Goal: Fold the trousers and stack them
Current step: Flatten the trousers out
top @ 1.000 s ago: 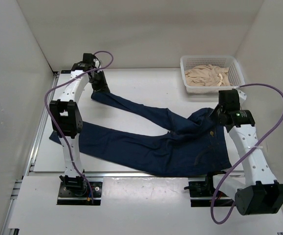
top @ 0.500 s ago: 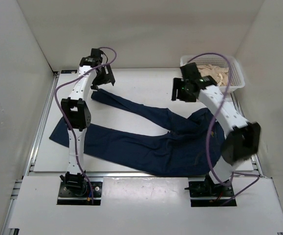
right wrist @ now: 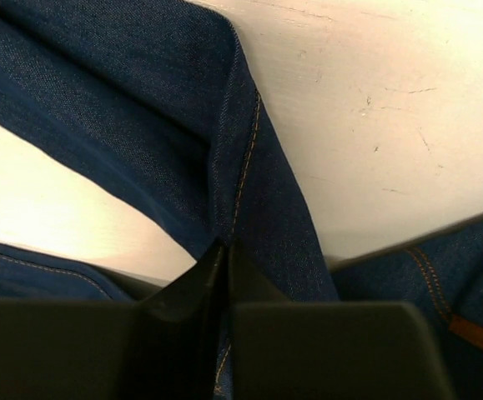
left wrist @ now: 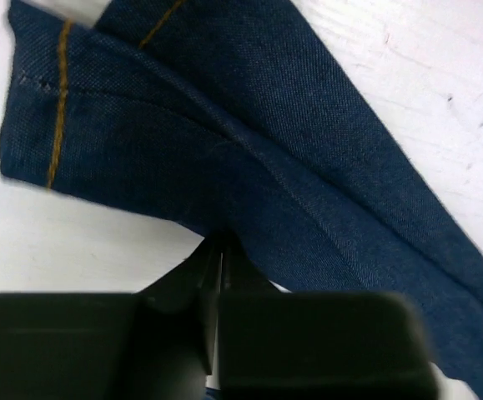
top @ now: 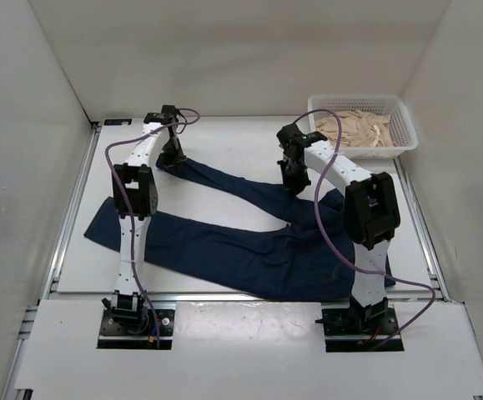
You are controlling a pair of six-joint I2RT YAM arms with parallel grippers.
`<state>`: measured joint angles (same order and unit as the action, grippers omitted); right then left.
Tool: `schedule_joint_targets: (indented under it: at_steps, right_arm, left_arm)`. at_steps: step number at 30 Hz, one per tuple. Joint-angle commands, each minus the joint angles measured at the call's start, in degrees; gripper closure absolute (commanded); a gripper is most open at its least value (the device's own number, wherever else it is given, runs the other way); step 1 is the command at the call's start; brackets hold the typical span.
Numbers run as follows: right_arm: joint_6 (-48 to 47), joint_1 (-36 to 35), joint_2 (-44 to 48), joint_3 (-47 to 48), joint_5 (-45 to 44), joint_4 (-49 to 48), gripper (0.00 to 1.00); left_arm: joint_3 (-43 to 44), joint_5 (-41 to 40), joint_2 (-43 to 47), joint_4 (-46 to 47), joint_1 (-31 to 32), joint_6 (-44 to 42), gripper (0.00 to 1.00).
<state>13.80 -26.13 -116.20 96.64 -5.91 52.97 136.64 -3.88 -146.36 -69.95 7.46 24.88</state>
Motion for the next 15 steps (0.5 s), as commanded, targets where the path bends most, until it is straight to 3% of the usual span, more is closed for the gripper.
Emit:
schedule_joint_targets:
  at_steps: [1,5,9,15]
  right_arm:
    - [-0.3,0.3,1.6,2.4,1.3,0.6,1.0]
    - [2.5,0.3,5.7,5.6,-2.9,0.6,1.0]
    - [3.0,-0.9,18.4,3.9,-6.6,-7.1,1.0]
    - [-8.2,-6.2,35.4,-14.6,-0.8,-15.9,1.0]
  left_arm:
    - [2.8,0.7,1.0,0.4,-0.6,-0.8,0.9]
    - [1.7,0.7,4.8,2.2,-1.1,-0.8,0.9]
    - [-2.7,5.8,9.5,7.8,-4.0,-0.9,0.9]
    - [-6.3,7.7,15.0,6.5,-8.3,-0.4,0.9]
